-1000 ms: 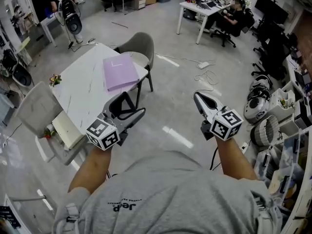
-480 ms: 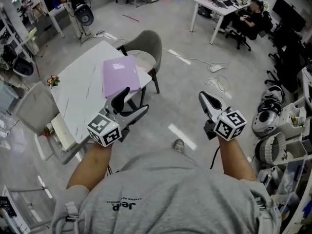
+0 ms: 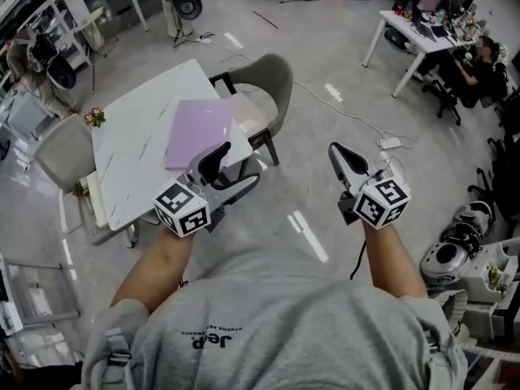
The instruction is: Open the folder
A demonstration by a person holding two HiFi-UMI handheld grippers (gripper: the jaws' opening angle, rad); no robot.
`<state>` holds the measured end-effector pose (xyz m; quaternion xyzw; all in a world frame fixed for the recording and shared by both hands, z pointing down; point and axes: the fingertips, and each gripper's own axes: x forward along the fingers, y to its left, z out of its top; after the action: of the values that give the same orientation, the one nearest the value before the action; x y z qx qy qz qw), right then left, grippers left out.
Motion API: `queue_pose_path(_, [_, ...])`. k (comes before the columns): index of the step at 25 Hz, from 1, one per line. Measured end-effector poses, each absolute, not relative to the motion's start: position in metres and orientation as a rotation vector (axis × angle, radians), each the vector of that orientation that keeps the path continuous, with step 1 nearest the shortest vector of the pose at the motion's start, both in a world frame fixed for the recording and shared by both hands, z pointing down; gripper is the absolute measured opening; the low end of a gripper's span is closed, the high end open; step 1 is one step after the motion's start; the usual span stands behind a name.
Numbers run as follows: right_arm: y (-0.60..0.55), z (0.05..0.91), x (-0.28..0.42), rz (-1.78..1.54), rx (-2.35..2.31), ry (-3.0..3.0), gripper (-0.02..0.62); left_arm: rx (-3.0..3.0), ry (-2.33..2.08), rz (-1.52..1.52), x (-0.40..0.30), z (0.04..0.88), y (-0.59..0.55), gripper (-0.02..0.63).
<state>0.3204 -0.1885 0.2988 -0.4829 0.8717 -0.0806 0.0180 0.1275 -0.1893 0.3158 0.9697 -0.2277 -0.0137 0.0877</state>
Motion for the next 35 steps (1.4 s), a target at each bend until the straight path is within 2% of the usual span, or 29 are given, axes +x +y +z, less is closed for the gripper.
queue_pose_path(11, [-0.288, 0.335, 0.304, -0.323, -1.631, 2.675, 0.005, 2.919, -0.554, 0.083, 0.115, 0.359, -0.289, 0.449])
queue_pose_path(19, [-0.315, 0.362, 0.285, -0.402, -1.73, 2.665, 0.004, 3.054, -0.423, 0.403, 0.089, 0.415, -0.306, 0.449])
queue_pose_path(35, [-0.356, 0.473, 0.228, -0.563, -1.655, 2.753, 0.003, 3.048, -0.378, 1.014, 0.042, 0.57, -0.31, 0.449])
